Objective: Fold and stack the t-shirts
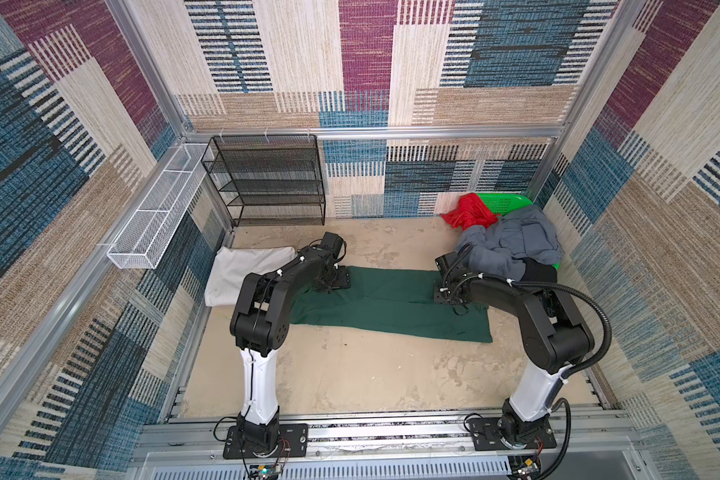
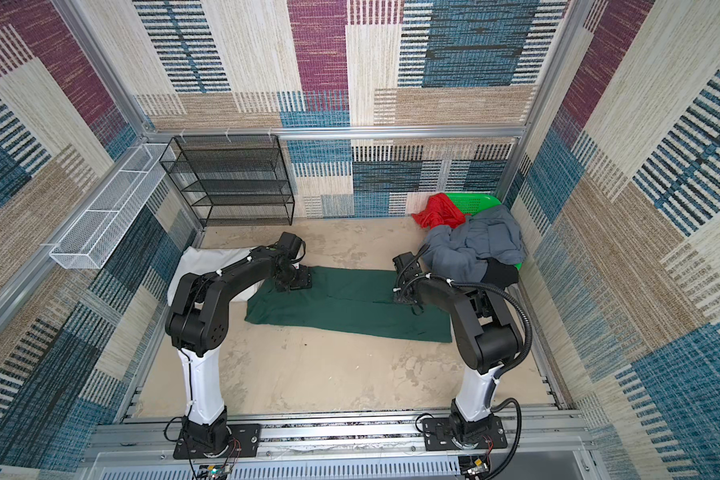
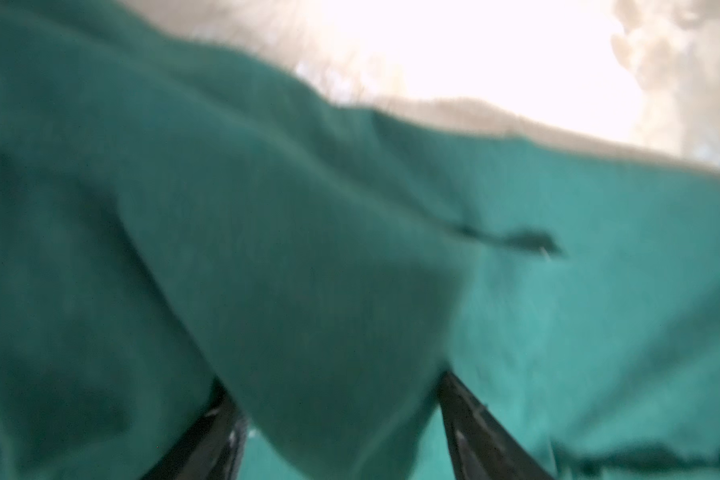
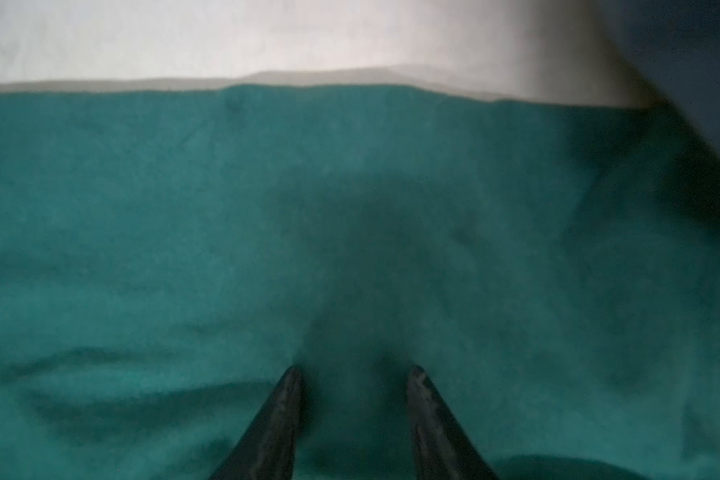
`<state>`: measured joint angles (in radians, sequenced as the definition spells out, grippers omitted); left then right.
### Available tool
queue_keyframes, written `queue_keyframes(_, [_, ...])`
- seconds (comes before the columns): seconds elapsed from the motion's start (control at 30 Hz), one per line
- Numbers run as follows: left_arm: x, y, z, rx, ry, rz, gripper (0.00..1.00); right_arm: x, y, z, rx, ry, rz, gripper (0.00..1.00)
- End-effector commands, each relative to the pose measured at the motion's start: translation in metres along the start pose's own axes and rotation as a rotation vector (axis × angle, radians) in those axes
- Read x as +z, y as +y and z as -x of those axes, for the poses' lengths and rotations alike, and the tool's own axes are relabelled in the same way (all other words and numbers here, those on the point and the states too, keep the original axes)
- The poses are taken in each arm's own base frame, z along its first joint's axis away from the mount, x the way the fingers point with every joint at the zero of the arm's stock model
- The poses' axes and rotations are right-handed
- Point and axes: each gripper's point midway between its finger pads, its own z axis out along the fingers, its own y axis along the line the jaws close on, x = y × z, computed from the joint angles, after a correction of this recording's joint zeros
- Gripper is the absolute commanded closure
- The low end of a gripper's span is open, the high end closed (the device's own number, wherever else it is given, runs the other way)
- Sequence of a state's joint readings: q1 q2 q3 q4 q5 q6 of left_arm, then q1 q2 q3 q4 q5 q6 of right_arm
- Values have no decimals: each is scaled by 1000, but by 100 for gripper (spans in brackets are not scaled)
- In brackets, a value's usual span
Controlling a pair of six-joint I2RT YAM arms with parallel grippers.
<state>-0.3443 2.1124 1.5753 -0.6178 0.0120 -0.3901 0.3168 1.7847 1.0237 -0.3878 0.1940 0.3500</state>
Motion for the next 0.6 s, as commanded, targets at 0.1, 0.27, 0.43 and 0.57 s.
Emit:
queue_keyframes(0.1, [21, -10, 26, 53, 28, 9, 28, -7, -16, -44, 13, 110, -26, 57])
queue_keyframes(0.27, [37, -20, 58, 85, 17, 23, 29, -13, -15, -57, 14, 124, 13, 57])
queue_keyframes(0.43, [51, -28, 85, 114, 7, 35, 29, -21, -16, -71, 7, 151, 35, 58])
queue_keyframes(0.57, [61, -36, 97, 122, -14, 9, 29, -27, -10, -87, 16, 182, 104, 58])
